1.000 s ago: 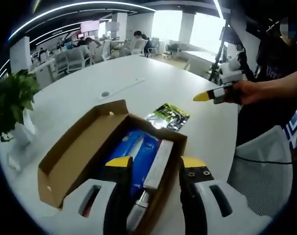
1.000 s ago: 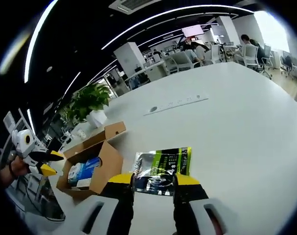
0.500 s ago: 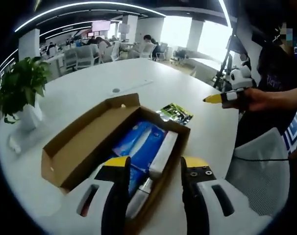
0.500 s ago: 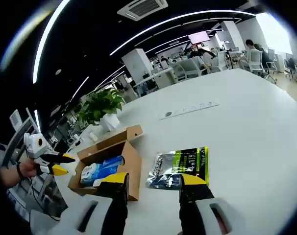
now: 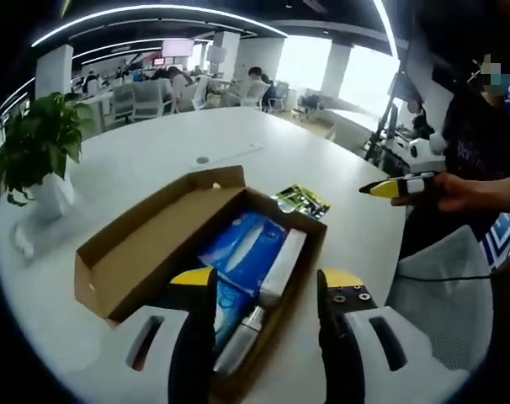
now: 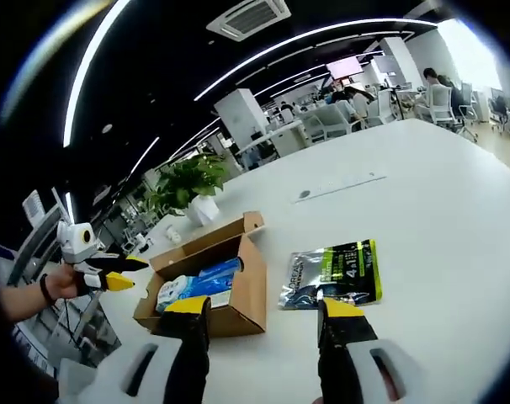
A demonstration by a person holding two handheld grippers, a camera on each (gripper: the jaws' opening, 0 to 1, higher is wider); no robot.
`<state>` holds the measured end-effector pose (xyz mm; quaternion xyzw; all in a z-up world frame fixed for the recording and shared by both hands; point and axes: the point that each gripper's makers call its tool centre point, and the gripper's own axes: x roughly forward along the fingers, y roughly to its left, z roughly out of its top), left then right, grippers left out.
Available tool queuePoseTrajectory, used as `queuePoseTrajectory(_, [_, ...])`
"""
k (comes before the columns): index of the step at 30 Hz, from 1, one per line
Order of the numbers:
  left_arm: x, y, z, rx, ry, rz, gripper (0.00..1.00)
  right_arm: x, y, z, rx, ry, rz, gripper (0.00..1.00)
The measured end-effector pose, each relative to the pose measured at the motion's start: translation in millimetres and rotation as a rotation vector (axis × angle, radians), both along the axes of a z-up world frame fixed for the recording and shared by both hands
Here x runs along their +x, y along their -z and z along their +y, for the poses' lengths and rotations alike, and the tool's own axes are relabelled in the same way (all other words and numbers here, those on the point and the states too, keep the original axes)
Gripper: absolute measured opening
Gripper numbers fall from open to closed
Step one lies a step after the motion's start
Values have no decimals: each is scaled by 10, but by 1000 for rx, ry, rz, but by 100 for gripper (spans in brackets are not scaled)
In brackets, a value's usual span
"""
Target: Operate the shoe box by opening the lid, removing the specified soft item, and placing it in the target area until the item is outside and the box remains undamaged.
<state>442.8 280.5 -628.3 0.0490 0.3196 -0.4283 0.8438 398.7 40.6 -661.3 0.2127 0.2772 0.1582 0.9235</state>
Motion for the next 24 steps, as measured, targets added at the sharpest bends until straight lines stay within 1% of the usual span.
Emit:
queuePoseTrajectory(5, [4, 7, 37, -16, -7, -3, 50, -31, -39, 62, 7, 3, -11, 50])
queuePoseTrajectory(10, [-14, 56, 104, -23, -14, 4, 52, -48, -59, 144, 3, -6, -19, 53])
queuePoseTrajectory(13, [-21, 70, 155, -30, -19, 8, 54, -61, -58, 182, 0, -3, -26, 54])
queuePoseTrajectory(16, [-17, 93, 209, -29, -25, 12, 54, -78, -44, 234, 21, 7, -26, 54])
queuePoseTrajectory(21, [-6, 98, 280, -34, -39, 12, 54, -125, 12, 362, 11, -12, -21, 55])
queuePoseTrajectory(24, [-17, 117, 299, -39, -35, 14, 54, -155, 7, 413, 14, -18, -24, 56])
